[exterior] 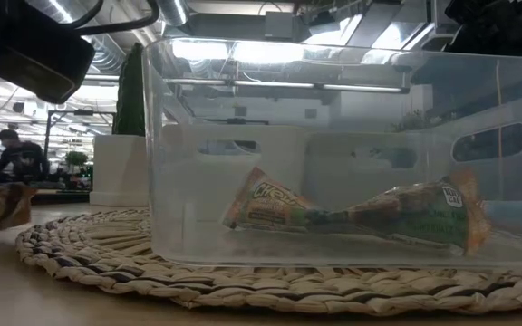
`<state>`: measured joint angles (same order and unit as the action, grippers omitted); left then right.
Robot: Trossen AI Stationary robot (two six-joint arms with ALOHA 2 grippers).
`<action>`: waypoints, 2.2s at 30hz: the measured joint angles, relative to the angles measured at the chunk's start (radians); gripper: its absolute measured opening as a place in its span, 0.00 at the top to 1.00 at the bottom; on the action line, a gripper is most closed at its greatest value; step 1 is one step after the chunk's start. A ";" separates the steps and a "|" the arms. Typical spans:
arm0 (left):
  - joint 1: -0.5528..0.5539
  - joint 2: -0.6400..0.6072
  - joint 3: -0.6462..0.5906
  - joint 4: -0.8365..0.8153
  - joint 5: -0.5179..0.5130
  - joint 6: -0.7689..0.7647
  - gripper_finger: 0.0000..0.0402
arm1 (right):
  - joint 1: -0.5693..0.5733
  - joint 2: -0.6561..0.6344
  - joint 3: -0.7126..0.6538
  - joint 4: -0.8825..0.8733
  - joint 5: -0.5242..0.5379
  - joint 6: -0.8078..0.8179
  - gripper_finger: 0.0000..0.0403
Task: Pick and place Granola Bars by type
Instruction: Put the orange granola bar into the transparent bin
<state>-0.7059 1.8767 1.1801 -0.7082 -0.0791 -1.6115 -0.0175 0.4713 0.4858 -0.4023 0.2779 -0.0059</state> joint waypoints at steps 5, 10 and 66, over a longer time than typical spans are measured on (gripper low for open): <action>0.000 0.001 0.000 -0.037 -0.005 -0.028 0.53 | 0.000 0.000 0.000 0.000 0.000 0.000 0.65; 0.000 0.002 -0.001 -0.095 -0.005 -0.029 0.69 | 0.000 0.000 0.000 0.000 0.000 0.000 0.65; 0.404 -0.399 0.664 0.240 -0.232 1.283 0.99 | 0.000 0.000 0.000 0.000 -0.001 0.027 0.65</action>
<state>-0.3020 1.4772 1.8437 -0.4686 -0.3113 -0.3280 -0.0174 0.4713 0.4858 -0.4022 0.2771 0.0206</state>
